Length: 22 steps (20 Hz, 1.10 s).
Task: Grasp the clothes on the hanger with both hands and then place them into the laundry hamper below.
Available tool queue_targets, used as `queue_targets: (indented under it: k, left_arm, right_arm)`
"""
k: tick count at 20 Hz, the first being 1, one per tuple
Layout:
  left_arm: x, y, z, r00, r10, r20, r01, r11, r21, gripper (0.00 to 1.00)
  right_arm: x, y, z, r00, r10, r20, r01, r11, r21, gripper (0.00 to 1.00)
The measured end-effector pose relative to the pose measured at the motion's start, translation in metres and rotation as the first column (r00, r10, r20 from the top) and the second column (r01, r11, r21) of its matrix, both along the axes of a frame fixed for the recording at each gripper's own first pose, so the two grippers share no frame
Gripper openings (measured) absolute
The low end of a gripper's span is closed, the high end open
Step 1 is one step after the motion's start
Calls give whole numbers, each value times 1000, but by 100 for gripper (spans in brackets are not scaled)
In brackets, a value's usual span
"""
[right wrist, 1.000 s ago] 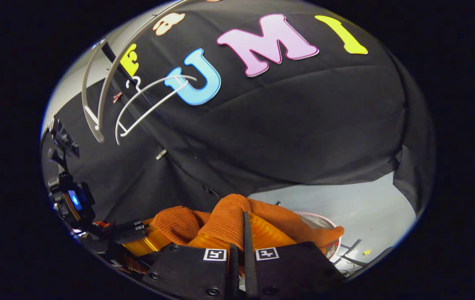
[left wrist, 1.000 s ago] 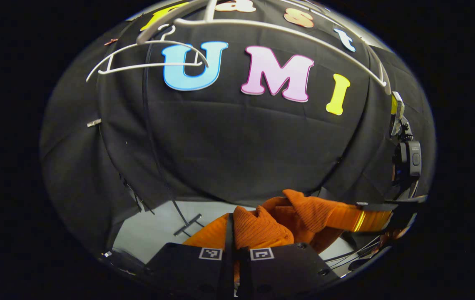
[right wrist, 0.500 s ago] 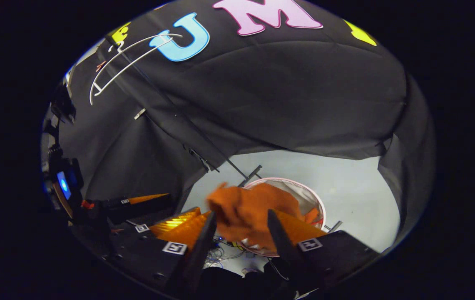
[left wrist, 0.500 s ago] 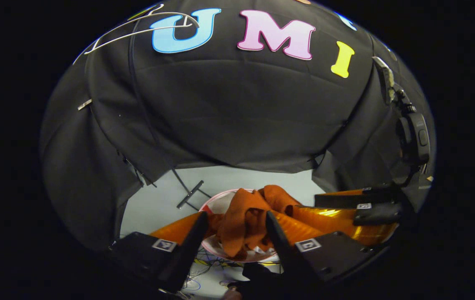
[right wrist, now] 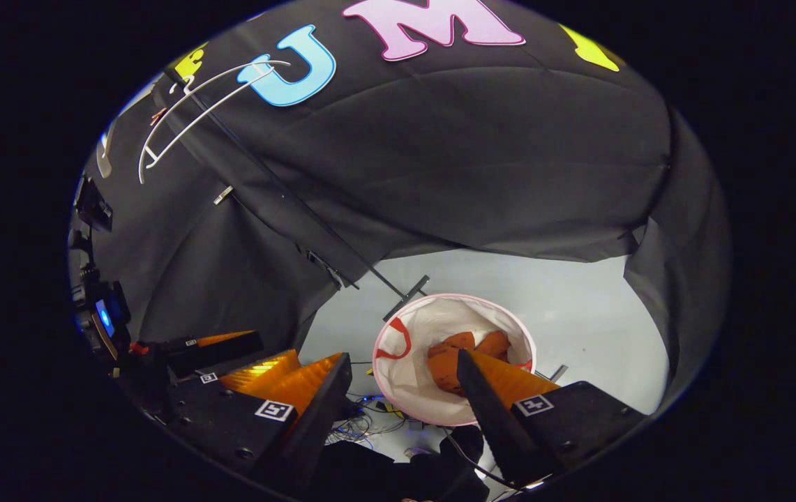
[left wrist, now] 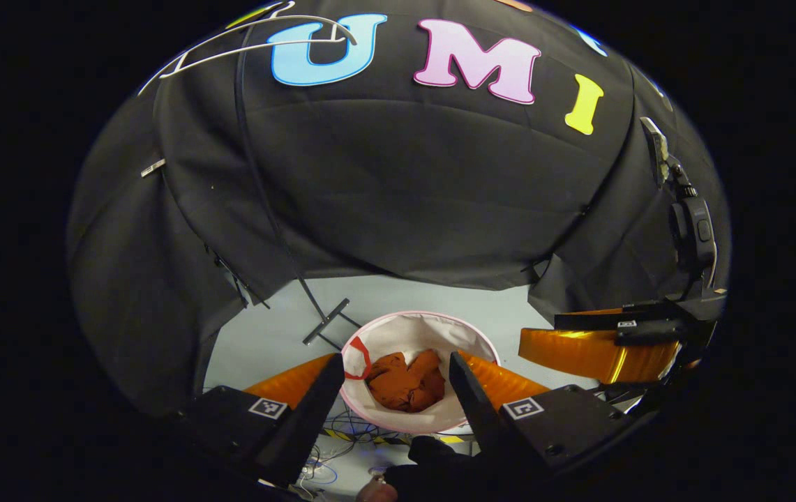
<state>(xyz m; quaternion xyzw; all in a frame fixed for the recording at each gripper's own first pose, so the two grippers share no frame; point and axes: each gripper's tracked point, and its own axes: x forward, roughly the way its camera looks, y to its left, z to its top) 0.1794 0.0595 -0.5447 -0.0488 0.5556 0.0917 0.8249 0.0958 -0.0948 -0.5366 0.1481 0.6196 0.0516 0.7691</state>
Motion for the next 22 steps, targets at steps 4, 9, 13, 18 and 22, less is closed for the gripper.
queue_targets:
  k: [4, 9, 13, 18, 22]
  left_arm:
    - [-10, 2, 11, 1000, 27, 14, -27, 1000, -4, 96]
    - [-22, 1, 39, 995, 13, 94, -14, 1000, 5, 96]
    - [-34, 3, 80, 983, -11, 185, 6, 1000, 25, 96]
    - [-65, 9, 143, 950, -52, 307, 40, 998, 47, 96]
    - [-101, 20, 212, 905, -86, 418, 56, 995, 84, 96]
  right_arm:
    - [-10, 14, 10, 999, 40, 5, -40, 999, 11, 99]
    - [-25, 38, 31, 996, 77, 33, -78, 996, 40, 99]
    - [-40, 54, 63, 994, 72, 86, -76, 996, 40, 98]
    - [-56, 71, 128, 976, 32, 216, -37, 999, 17, 98]
    - [-64, 95, 197, 930, -5, 368, -4, 1000, 24, 99]
